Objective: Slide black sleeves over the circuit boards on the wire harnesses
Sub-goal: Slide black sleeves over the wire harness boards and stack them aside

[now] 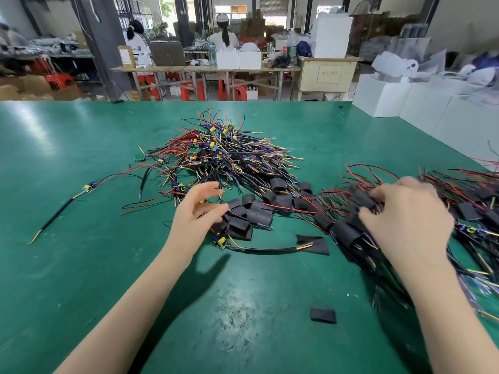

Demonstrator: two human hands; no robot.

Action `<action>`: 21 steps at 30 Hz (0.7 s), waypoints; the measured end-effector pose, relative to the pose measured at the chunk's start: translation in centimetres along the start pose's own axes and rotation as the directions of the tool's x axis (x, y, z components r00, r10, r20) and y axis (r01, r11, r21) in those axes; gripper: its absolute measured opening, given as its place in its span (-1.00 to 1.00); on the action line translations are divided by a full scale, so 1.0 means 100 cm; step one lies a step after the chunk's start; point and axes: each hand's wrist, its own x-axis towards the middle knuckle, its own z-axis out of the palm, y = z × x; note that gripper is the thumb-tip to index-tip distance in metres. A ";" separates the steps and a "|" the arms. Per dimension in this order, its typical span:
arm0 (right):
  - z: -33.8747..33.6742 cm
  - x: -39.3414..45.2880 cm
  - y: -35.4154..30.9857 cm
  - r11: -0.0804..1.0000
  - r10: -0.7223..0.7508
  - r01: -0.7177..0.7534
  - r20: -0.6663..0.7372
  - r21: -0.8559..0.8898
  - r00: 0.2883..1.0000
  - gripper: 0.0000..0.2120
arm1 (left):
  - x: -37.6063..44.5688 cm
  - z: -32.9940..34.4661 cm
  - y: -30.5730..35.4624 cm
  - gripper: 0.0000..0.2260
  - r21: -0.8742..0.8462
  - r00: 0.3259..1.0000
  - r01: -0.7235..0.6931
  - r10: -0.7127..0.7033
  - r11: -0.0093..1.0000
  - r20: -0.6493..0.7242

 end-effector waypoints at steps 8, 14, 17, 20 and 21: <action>0.013 -0.006 -0.016 0.955 -0.199 0.185 0.038 0.233 0.979 -0.70 | 0.019 -0.002 -0.012 -0.67 0.258 0.996 -0.086 0.091 0.962 -0.009; 0.045 -0.025 -0.044 0.852 -0.488 0.426 0.163 0.305 0.858 -0.78 | 0.076 -0.011 -0.024 -0.66 0.664 0.992 -0.070 0.121 0.744 -0.031; 0.056 -0.027 -0.042 0.914 -0.405 0.389 0.326 0.116 0.854 -0.72 | 0.100 -0.017 -0.035 -0.60 0.809 1.000 0.009 0.017 0.588 -0.023; 0.058 -0.024 -0.037 0.917 -0.398 0.383 0.339 0.113 0.852 -0.72 | 0.110 -0.022 -0.043 -0.59 0.857 0.999 0.040 -0.041 0.513 -0.022; 0.057 -0.023 -0.036 0.914 -0.405 0.386 0.339 0.124 0.849 -0.73 | 0.111 -0.023 -0.044 -0.62 0.866 0.999 0.036 -0.043 0.499 -0.017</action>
